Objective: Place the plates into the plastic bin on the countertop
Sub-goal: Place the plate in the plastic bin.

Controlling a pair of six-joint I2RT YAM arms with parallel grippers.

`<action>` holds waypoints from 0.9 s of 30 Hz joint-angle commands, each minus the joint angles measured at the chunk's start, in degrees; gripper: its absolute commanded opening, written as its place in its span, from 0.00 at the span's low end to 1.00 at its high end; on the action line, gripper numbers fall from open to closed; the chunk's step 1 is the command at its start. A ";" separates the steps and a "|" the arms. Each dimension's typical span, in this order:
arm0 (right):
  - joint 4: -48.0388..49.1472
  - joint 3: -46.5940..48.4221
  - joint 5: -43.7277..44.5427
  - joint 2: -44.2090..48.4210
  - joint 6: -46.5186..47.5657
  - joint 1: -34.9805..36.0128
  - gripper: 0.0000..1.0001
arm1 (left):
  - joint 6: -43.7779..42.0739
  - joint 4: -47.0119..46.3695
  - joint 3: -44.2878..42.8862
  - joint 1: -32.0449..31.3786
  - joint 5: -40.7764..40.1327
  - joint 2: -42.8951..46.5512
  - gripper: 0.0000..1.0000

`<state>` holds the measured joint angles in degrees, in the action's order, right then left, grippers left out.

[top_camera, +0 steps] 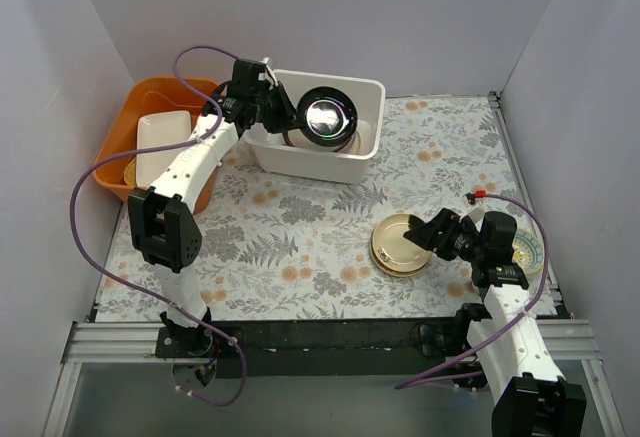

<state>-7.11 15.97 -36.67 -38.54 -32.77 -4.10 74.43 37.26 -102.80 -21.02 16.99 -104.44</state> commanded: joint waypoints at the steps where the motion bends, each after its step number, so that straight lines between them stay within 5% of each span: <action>1: -0.27 2.58 -0.43 0.75 1.05 0.14 0.75 | 1.06 -0.17 -5.38 2.29 2.61 -3.03 0.00; 20: -1.68 3.55 1.25 -0.21 3.42 0.14 0.76 | 4.14 1.50 -21.11 6.69 7.17 -21.94 0.00; 27: -1.06 3.19 0.72 -1.18 3.86 0.14 0.76 | 5.28 0.01 -20.16 6.87 7.44 -24.23 0.00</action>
<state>-9.13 17.15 -35.75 -39.48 -30.04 -4.10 78.72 38.68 -121.93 -14.44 22.35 -130.15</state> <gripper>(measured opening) 0.761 0.043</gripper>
